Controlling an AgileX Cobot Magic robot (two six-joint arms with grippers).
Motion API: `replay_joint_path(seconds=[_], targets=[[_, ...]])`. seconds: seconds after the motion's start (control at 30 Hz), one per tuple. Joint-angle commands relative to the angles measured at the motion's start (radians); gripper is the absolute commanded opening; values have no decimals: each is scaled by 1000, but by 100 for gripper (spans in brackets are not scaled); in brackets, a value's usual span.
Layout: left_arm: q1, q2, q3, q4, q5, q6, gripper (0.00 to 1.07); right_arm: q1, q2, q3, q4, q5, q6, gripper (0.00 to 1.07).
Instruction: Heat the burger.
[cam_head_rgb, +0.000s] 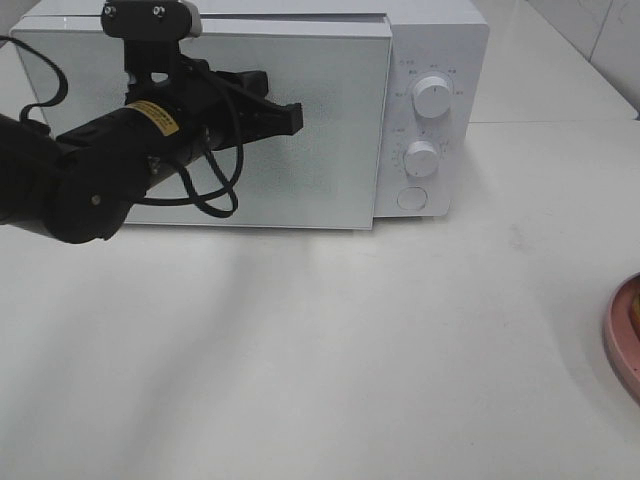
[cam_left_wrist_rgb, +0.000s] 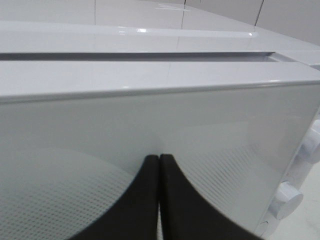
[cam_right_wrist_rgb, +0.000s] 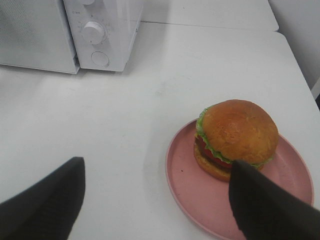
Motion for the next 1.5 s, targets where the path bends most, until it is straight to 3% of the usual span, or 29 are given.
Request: replay_joint_path(seconds=[0.03, 0.27, 0.33, 0.43, 0.8, 1.03, 1.17, 1.27, 1.3, 1.33, 1.37, 1.4, 1.43, 1.47, 1.5], targets=[[-5, 37, -77, -18, 21, 4, 0, -6, -26, 1, 1, -1, -6, 76], [-5, 81, -157, -48, 53, 29, 0, -6, -26, 1, 1, -1, -6, 76], [-5, 107, -208, -126, 67, 132, 0, -6, -26, 1, 1, -1, -6, 76], [-5, 113, -230, -183, 80, 176, 0, -6, -26, 1, 1, -1, -6, 76], [-52, 84, -218, -170, 160, 184, 0, -6, -26, 1, 1, -1, -6, 76], [-168, -50, -77, -165, 189, 346, 0, -6, -26, 1, 1, -1, -6, 76], [-194, -107, -8, -180, 230, 359, 0, -6, -26, 1, 1, -1, -6, 76], [-196, -159, 35, -214, 356, 356, 0, -6, -26, 1, 1, -1, -6, 76], [-196, -172, 42, -232, 422, 356, 4, -6, -26, 1, 1, -1, -6, 76], [-185, -194, 47, -241, 553, 359, 22, -6, -26, 1, 1, -1, -6, 76], [-185, -194, 47, -241, 553, 359, 22, -6, -26, 1, 1, -1, -6, 76], [-172, -214, 47, -241, 691, 358, 49, -6, -26, 1, 1, -1, -6, 76], [-172, -214, 47, -241, 691, 358, 49, -6, -26, 1, 1, -1, -6, 76], [-165, -219, 47, -241, 737, 355, 64, -6, -26, 1, 1, -1, -6, 76], [-147, -228, 47, -242, 833, 350, 87, -6, -26, 1, 1, -1, -6, 76]])
